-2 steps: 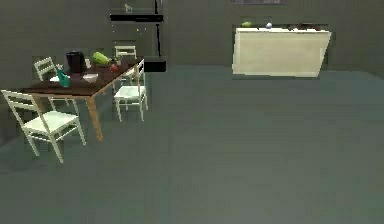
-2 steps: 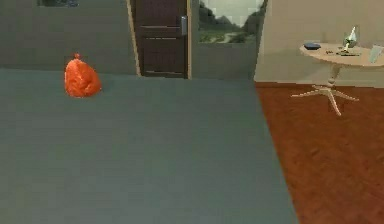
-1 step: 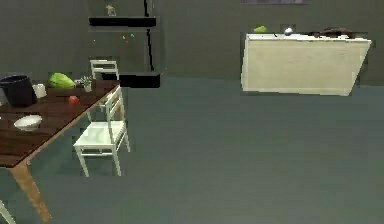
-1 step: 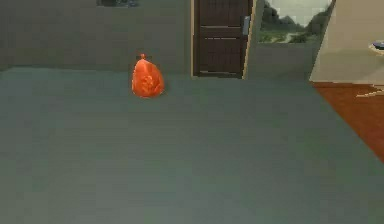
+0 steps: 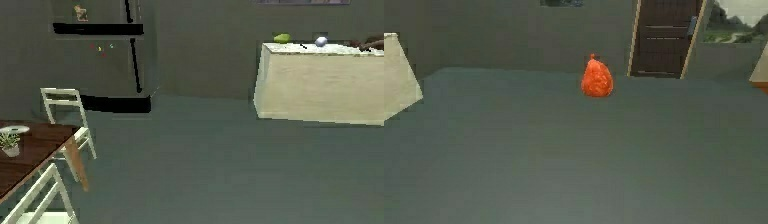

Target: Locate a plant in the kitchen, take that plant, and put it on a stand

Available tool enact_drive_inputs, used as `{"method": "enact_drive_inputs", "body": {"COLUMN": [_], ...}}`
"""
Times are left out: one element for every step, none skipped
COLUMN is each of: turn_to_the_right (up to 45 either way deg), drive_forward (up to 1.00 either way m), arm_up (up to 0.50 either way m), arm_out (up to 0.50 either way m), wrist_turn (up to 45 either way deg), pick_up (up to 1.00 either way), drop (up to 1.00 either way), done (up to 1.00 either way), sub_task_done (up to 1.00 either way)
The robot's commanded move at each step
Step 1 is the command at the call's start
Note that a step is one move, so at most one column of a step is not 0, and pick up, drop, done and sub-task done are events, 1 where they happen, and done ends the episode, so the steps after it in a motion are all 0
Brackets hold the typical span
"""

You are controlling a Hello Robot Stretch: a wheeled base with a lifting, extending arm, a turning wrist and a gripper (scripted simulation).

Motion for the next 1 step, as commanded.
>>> {"method": "enact_drive_inputs", "body": {"turn_to_the_right": [-3.0], "drive_forward": [0.0], "arm_up": [0.0], "arm_out": [0.0], "wrist_turn": [0.0], "pick_up": [0.0], "drop": [0.0], "done": [0.0], "sub_task_done": [0.0]}}
